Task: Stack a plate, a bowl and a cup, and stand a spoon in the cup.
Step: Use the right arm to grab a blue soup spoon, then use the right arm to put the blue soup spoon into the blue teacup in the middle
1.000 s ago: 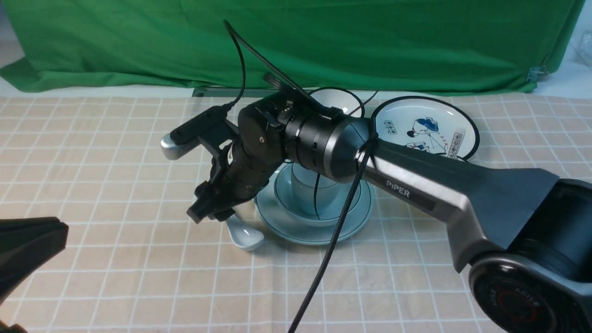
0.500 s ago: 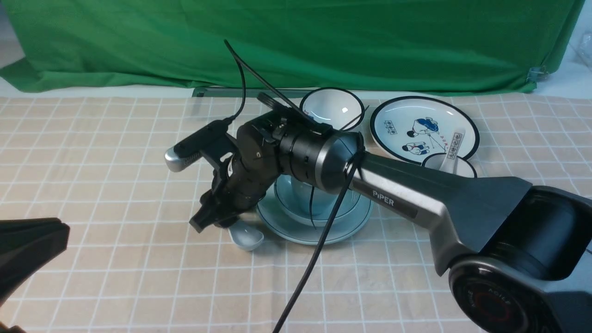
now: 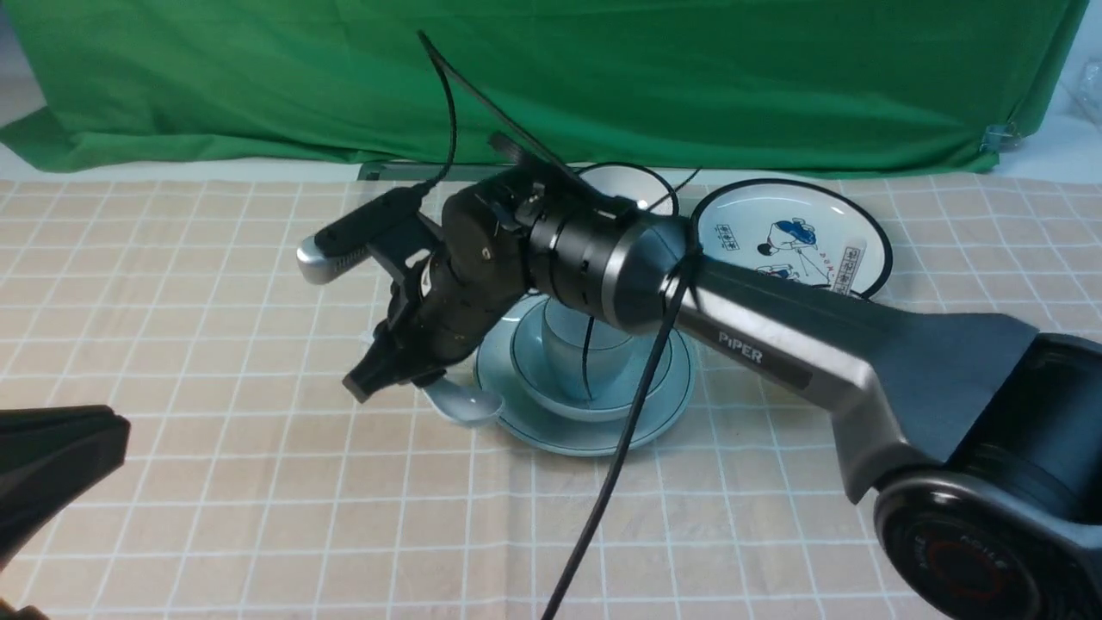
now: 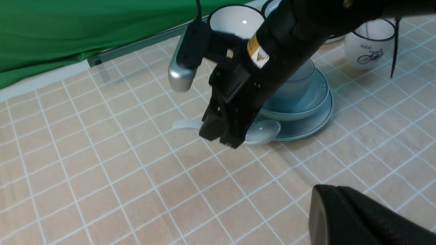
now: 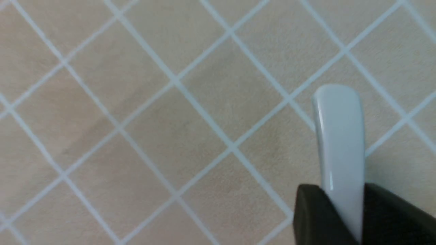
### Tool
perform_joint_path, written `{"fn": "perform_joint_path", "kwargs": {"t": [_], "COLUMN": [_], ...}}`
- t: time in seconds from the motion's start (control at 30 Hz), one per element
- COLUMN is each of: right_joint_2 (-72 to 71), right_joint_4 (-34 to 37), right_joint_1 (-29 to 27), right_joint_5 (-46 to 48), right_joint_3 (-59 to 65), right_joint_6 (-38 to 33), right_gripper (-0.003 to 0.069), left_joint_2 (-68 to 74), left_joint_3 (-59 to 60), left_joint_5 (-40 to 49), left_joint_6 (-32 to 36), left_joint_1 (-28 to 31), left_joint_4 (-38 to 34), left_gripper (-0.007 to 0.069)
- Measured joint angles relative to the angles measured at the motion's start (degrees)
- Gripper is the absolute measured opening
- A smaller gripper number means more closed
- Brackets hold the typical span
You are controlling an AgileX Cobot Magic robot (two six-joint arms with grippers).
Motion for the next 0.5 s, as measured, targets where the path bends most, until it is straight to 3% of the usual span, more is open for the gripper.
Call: {"fn": "perform_joint_path", "kwargs": {"t": [0.2, 0.33, 0.4, 0.5], "right_joint_2": [-10.0, -20.4, -26.6, -34.4], "right_joint_4": [-0.6, -6.0, -9.9, -11.3], "right_joint_1": [0.1, 0.1, 0.1, -1.0], "right_joint_5": [8.4, 13.2, 11.7, -0.2], "right_joint_3": [-0.1, 5.9, 14.2, 28.1], "right_joint_6": [-2.1, -1.7, 0.6, 4.3], "right_gripper": [0.0181, 0.0181, 0.0181, 0.0181], "left_joint_2": [0.0, 0.0, 0.0, 0.0], "left_joint_3": [0.0, 0.0, 0.0, 0.0], "left_joint_5": [-0.5, -1.7, -2.9, -4.8], "left_joint_6": [0.7, 0.9, 1.0, 1.0], "left_joint_1": [0.0, 0.0, 0.0, 0.0], "left_joint_4": [0.1, 0.1, 0.1, 0.0], "left_gripper": [0.0001, 0.0001, 0.0001, 0.0001]}}
